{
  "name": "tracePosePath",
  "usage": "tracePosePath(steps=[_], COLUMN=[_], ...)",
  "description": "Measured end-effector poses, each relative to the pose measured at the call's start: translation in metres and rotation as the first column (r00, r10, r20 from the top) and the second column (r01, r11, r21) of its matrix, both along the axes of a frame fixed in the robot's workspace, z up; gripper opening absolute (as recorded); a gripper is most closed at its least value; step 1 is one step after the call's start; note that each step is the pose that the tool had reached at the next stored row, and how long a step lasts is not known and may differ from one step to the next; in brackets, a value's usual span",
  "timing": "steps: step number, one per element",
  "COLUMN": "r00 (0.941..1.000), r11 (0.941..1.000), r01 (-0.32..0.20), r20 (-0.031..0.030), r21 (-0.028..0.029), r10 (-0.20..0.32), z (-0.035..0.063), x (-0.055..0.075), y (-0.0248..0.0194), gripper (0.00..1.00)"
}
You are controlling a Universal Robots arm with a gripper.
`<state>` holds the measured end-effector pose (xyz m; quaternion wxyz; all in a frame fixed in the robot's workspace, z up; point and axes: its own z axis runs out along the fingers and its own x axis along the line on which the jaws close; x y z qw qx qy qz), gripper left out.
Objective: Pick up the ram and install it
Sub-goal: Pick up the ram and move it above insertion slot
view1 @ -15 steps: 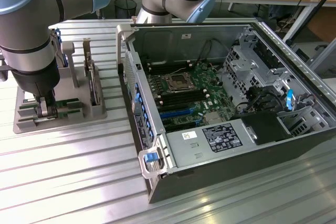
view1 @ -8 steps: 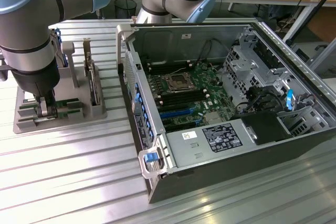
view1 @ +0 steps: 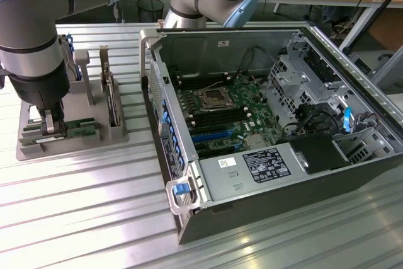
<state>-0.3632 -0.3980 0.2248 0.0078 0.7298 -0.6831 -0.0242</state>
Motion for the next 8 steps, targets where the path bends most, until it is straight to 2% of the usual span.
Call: tracePosePath(steps=[8], r00=[1.0000], r11=[1.0000], r01=[0.000], r20=[0.0001], r21=[0.0000], r10=[0.000], z=[0.0166], x=[0.000], y=[0.0000], gripper=[0.13])
